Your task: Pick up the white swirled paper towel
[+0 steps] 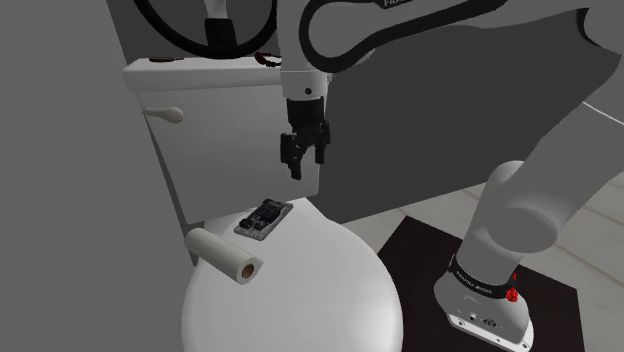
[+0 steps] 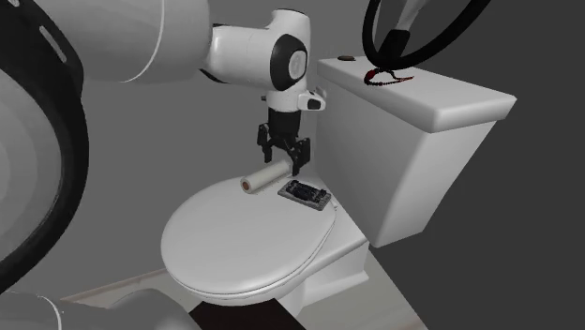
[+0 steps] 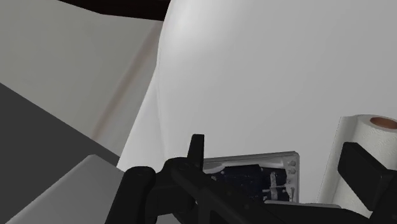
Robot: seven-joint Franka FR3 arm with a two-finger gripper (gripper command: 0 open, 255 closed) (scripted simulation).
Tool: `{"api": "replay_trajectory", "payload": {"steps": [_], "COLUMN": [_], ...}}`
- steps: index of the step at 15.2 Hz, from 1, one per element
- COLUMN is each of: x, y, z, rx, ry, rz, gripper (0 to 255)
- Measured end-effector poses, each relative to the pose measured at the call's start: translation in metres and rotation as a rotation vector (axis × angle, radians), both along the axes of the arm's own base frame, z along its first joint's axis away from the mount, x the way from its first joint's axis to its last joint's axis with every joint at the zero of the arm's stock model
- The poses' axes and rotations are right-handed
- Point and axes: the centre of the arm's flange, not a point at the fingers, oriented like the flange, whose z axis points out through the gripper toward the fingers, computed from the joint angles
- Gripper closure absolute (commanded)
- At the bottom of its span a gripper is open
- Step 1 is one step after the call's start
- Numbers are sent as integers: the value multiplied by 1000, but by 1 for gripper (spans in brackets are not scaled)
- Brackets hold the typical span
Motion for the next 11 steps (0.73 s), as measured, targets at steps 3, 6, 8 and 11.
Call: {"api": "replay_trajectory", "payload": {"steps": [3,6,8,11], "x": [17,33,42,61], "y": [31,63,86,122], "z": [-22,-43,-55,-74], "rx": [-13,-26,-35,-47], "ry": [5,11,15,20], "rz": [-2,-4,-5,-7], "gripper": [0,0,0,0]}}
